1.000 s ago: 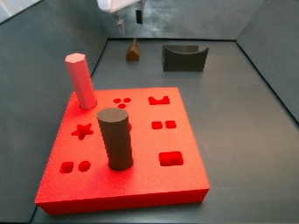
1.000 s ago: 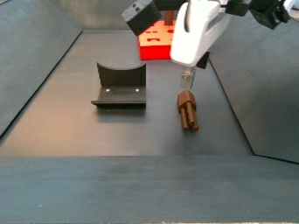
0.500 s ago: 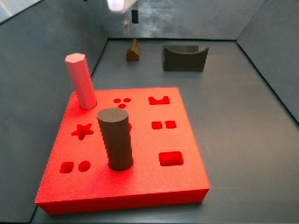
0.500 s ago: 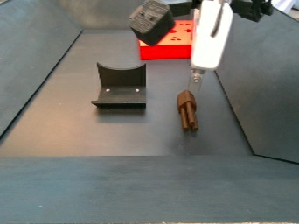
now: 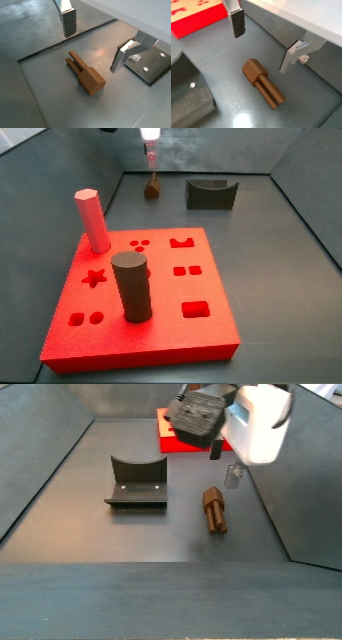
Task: Pick up the 3 prong object. Move up. Rotate the 3 prong object. Place the 3 prong object on the fixture. Regrasp the 3 prong object. Move to above the board. Insert the 3 prong object.
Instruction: Rotate the 3 prong object.
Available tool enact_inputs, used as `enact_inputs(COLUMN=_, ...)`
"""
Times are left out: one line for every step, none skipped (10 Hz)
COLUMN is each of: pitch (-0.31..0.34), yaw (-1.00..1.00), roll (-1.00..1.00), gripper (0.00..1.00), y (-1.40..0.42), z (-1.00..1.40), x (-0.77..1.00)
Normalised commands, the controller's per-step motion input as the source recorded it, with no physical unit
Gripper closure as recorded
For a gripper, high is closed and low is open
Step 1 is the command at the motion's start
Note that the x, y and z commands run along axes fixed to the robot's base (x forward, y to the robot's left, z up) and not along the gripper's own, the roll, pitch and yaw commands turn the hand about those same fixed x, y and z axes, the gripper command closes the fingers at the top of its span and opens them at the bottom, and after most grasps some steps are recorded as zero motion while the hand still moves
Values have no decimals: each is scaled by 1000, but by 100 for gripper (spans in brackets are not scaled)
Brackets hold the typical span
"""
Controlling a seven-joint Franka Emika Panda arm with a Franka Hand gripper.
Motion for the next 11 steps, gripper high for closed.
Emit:
enact_inputs(pitch=-7, yaw=1000, roll=4, gripper=0, y=6, z=-43, x=36)
enact_inputs(pitch=-8, yaw=1000, roll=5, gripper=0, y=6, z=-43, x=36)
enact_inputs(pitch=-8, yaw=1000, roll=5, gripper=0, y=6, z=-43, x=36)
enact_inputs(pitch=-8, yaw=1000, roll=5, gripper=0, y=6, z=-43, x=36)
enact_inputs(pitch=-9, yaw=1000, roll=6, gripper=0, y=6, z=-43, x=36)
enact_inputs(pitch=-10, yaw=1000, roll=6, gripper=0, y=6, z=-42, x=36)
enact_inputs(pitch=-10, yaw=1000, roll=6, gripper=0, y=6, z=-42, x=36)
enact_inputs(pitch=-11, yaw=1000, roll=7, gripper=0, y=6, z=-42, x=35)
enact_inputs(pitch=-12, yaw=1000, roll=8, gripper=0, y=6, z=-42, x=35)
enact_inputs(pitch=-13, yaw=1000, roll=8, gripper=0, y=6, z=-42, x=35)
enact_inputs(pitch=-14, yaw=1000, roll=9, gripper=0, y=5, z=-42, x=35)
